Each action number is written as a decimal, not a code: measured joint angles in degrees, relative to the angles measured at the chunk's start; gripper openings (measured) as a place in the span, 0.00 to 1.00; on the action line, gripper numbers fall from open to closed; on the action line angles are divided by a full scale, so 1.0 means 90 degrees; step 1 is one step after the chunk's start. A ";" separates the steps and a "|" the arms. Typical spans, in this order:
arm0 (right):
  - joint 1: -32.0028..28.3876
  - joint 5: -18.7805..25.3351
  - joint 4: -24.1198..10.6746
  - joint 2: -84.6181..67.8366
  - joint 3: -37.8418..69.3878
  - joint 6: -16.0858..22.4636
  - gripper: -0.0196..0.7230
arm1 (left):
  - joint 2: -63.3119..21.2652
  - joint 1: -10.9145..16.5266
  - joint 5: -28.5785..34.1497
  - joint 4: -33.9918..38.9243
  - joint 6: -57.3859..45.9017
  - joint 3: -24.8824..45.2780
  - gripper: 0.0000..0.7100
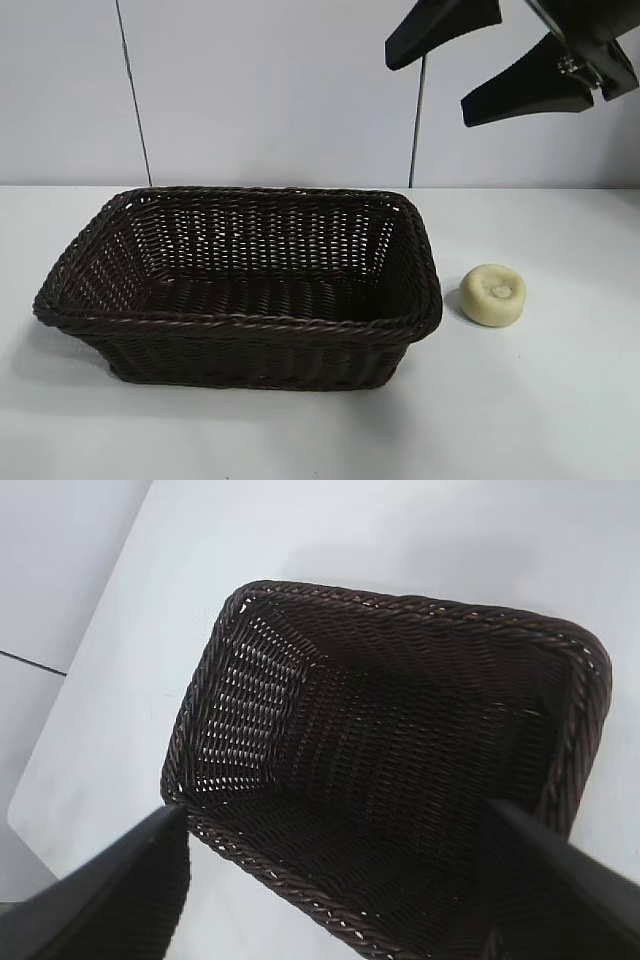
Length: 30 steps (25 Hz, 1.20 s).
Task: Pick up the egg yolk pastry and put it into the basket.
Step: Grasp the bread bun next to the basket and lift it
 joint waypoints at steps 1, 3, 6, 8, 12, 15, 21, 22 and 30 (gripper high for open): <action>0.0000 0.0000 -0.0026 0.0000 0.0000 0.0060 0.79 | 0.0000 0.0000 0.0000 0.0000 0.0000 0.0000 0.80; -0.0028 0.0009 -0.0090 0.0000 0.0000 0.0272 0.79 | 0.0000 0.0000 0.0000 0.0000 0.0000 0.0000 0.80; -0.0323 0.0143 -0.0359 0.0000 0.0000 0.0671 0.79 | 0.0000 0.0000 0.0000 0.0000 0.0000 0.0000 0.80; -0.0642 0.0227 -0.0556 0.0000 0.0000 0.0817 0.79 | 0.0000 0.0000 0.0000 0.0000 0.0000 0.0000 0.80; -0.1432 0.0555 -0.0897 0.0000 0.0000 0.0878 0.79 | 0.0000 0.0000 0.0000 0.0000 0.0000 0.0000 0.80; -0.1897 0.0804 -0.1136 0.0000 0.0000 0.0905 0.79 | 0.0000 0.0000 0.0000 0.0000 0.0000 0.0000 0.80; -0.1972 0.1163 -0.1533 0.0089 -0.0005 0.1027 0.79 | 0.0000 0.0000 0.0000 0.0000 0.0000 0.0000 0.80; -0.1972 0.1236 -0.1542 0.0147 -0.0014 0.1027 0.79 | 0.0000 0.0000 0.0000 0.0000 0.0000 0.0000 0.80; -0.1972 0.1541 -0.1749 0.1131 -0.0941 0.1144 0.79 | 0.0000 0.0000 0.0000 0.0000 0.0000 0.0000 0.80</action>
